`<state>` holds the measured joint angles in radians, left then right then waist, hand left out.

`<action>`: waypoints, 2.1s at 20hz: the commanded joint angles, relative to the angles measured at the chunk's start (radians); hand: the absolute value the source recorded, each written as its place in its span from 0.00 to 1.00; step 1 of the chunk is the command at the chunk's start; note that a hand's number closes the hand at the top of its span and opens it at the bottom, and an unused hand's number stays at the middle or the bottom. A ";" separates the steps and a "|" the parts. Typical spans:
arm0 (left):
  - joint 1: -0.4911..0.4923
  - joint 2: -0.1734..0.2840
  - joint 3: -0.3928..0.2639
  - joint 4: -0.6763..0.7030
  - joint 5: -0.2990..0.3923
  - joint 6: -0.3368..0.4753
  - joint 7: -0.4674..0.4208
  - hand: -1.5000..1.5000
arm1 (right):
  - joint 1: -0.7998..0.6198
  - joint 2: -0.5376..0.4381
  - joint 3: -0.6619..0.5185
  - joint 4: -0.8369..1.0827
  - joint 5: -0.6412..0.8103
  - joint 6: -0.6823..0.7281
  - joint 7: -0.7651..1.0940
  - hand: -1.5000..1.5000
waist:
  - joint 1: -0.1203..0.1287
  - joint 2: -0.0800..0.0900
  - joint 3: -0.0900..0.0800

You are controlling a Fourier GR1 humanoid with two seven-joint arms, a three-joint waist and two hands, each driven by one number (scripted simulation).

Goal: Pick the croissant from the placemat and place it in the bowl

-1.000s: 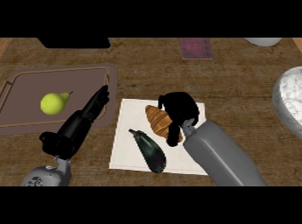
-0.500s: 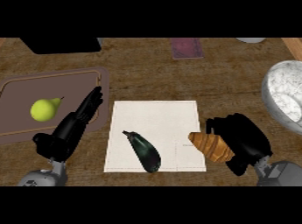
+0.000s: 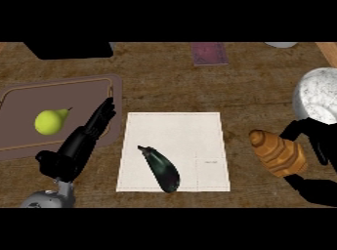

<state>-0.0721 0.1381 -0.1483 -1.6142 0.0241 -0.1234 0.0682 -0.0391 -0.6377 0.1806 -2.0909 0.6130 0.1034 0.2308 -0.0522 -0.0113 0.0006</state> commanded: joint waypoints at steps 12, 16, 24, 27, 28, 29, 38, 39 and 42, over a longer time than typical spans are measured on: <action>-0.038 -0.014 -0.002 -0.011 -0.005 -0.040 0.030 0.50 | -0.041 -0.061 -0.441 0.254 -0.117 0.012 -0.179 1.00 | 0.056 0.013 0.000; -0.012 -0.035 -0.025 -0.003 -0.008 -0.045 0.015 0.50 | -0.202 -0.067 -0.442 0.460 -0.038 -0.082 -0.226 1.00 | 0.070 0.015 0.000; -0.059 -0.026 0.008 0.048 -0.004 -0.063 -0.008 0.50 | -0.263 -0.109 -0.347 0.809 0.020 0.062 -0.293 1.00 | 0.081 0.020 -0.001; -0.082 -0.078 -0.047 0.024 -0.059 -0.008 0.031 0.50 | -0.328 -0.103 -0.367 0.956 -0.077 0.180 -0.335 0.00 | 0.086 0.021 0.001; -0.004 -0.050 -0.035 0.051 -0.057 -0.036 -0.061 0.50 | -0.317 -0.093 -0.367 0.954 -0.081 0.180 -0.370 0.00 | 0.073 0.016 0.000; -0.069 -0.063 -0.023 0.051 -0.047 -0.025 0.000 0.50 | -0.358 -0.088 -0.368 1.060 -0.075 0.154 -0.452 0.00 | 0.078 0.020 0.001; -0.050 -0.049 0.003 0.059 -0.051 -0.040 -0.024 0.50 | -0.524 -0.074 -0.506 1.254 -0.151 0.076 -0.592 0.00 | 0.065 0.014 0.000; -0.023 -0.063 -0.023 0.048 -0.061 -0.036 -0.029 0.50 | -0.540 -0.084 -0.541 1.293 -0.179 0.079 -0.596 0.00 | 0.068 0.015 0.000; -0.054 -0.041 0.020 0.023 -0.022 -0.053 0.005 0.50 | -0.592 -0.087 -0.624 1.332 -0.243 0.058 -0.523 0.00 | 0.068 0.014 0.000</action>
<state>-0.1324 0.0840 -0.1461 -1.5726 -0.0157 -0.1628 0.0685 -0.5800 -0.7194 -0.3546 -0.8242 0.4354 0.1852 -0.3244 0.0156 0.0036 0.0009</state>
